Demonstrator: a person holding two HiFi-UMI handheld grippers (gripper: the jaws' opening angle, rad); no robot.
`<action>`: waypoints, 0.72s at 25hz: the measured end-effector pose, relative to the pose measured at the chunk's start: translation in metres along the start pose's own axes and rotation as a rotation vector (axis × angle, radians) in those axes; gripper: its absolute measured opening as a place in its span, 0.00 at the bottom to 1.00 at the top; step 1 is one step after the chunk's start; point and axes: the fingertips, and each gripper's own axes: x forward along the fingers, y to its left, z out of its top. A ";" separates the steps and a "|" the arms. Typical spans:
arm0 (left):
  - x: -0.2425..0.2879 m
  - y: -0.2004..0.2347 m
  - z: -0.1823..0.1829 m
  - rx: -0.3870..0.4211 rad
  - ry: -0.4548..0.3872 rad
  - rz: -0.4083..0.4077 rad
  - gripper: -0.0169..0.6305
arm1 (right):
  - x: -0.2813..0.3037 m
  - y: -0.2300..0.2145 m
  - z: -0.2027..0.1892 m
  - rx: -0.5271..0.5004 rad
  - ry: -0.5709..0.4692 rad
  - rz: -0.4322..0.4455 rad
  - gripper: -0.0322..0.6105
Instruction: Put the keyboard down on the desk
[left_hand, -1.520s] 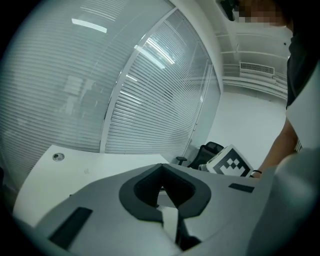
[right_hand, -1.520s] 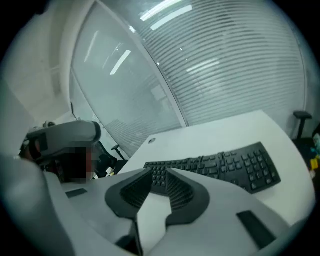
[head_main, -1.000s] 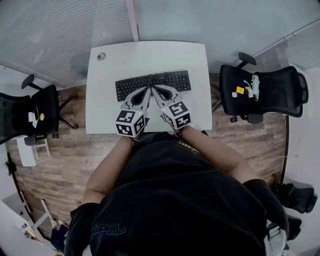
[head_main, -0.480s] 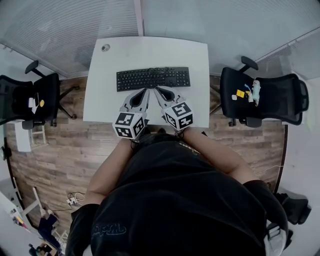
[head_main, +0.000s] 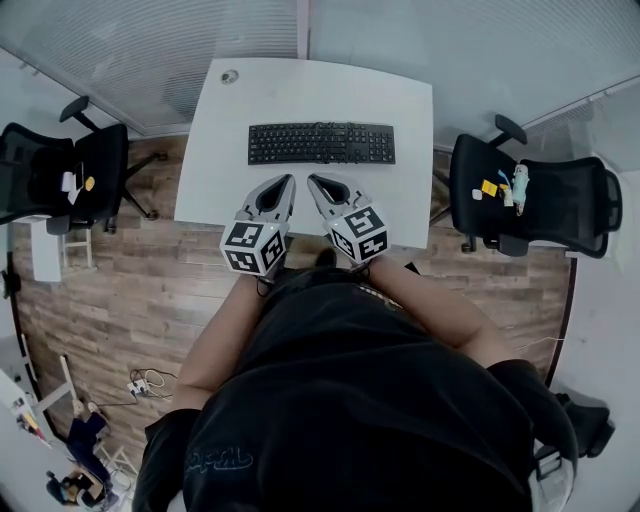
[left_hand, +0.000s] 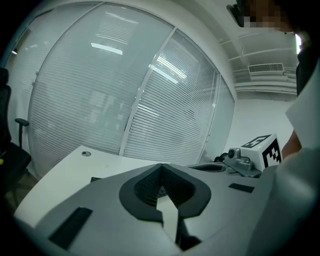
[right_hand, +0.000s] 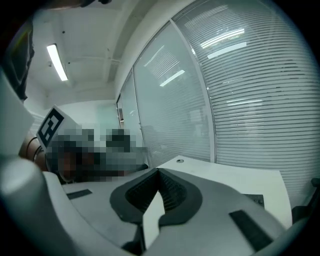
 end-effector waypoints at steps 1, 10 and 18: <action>-0.004 0.003 -0.001 0.002 0.003 -0.001 0.05 | 0.002 0.005 0.000 0.004 0.000 0.004 0.09; -0.050 0.025 -0.008 0.044 0.037 -0.022 0.05 | 0.015 0.054 -0.010 0.066 0.003 -0.017 0.09; -0.084 0.019 -0.010 0.087 0.043 -0.093 0.05 | 0.010 0.093 -0.002 0.060 -0.035 -0.062 0.09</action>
